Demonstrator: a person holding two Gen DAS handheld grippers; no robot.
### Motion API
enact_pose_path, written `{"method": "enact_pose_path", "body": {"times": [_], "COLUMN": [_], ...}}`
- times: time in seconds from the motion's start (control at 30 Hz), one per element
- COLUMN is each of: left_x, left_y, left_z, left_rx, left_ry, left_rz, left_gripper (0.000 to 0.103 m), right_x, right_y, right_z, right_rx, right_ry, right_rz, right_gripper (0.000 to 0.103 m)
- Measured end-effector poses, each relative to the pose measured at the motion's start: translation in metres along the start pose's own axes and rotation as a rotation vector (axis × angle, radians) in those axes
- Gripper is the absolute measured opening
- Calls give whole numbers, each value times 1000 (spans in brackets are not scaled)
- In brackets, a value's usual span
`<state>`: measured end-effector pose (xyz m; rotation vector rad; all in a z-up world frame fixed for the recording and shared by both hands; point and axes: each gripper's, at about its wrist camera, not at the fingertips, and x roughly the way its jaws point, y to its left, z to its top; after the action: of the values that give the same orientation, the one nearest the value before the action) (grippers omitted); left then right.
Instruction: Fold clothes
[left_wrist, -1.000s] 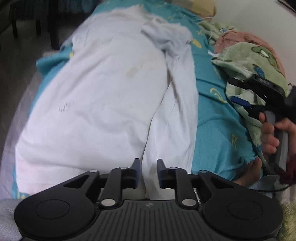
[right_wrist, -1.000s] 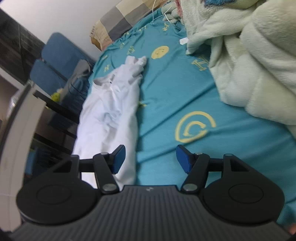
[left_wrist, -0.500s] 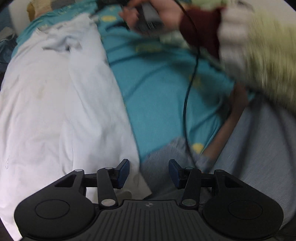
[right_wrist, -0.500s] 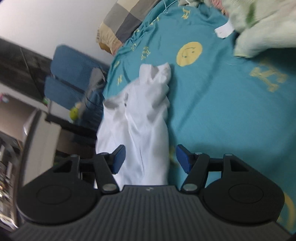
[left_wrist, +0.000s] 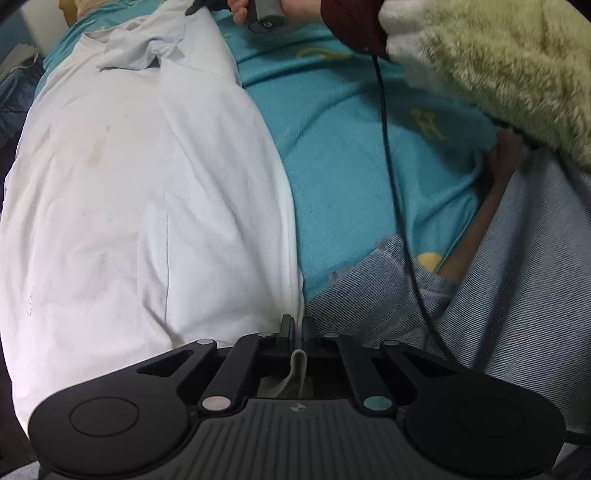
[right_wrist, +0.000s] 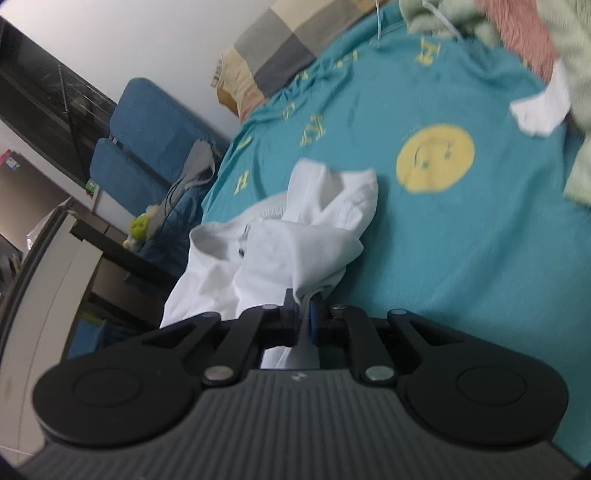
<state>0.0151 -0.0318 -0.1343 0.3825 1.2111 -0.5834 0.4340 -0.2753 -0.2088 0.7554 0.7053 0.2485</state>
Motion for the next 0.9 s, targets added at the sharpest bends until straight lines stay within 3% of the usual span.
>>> {"method": "enact_pose_path", "body": {"times": [0.23,0.43,0.57,0.77,0.83,0.9], "left_x": [-44,-59,-31,18,14,3], "left_y": [-8,-32,-48,-43,-40,-37], "left_z": [2,38,52,45,43,39], "left_rx": [-44,-64,-82,-155,-164,-166], "left_ry": [-115,-202,-220,-145,-155,-173], "left_rz": [-60,-141,-200,-259,-284,-290], "left_gripper": [4,4,4,6,12,28], "right_x": [-20,-34,-38,-13,-12,-13], "right_y": [-4,4,-5,-51,-51,-48], "right_z": [29,65,85,76,74,72], "right_rx": [22,-62,-108,-69,-78,-94], "right_ry": [-60,-125,-159,-82,-76,-73], "right_rz": [5,-28,-72,-126,-138,-150], "right_gripper": [7,7,7,9,10,14]}}
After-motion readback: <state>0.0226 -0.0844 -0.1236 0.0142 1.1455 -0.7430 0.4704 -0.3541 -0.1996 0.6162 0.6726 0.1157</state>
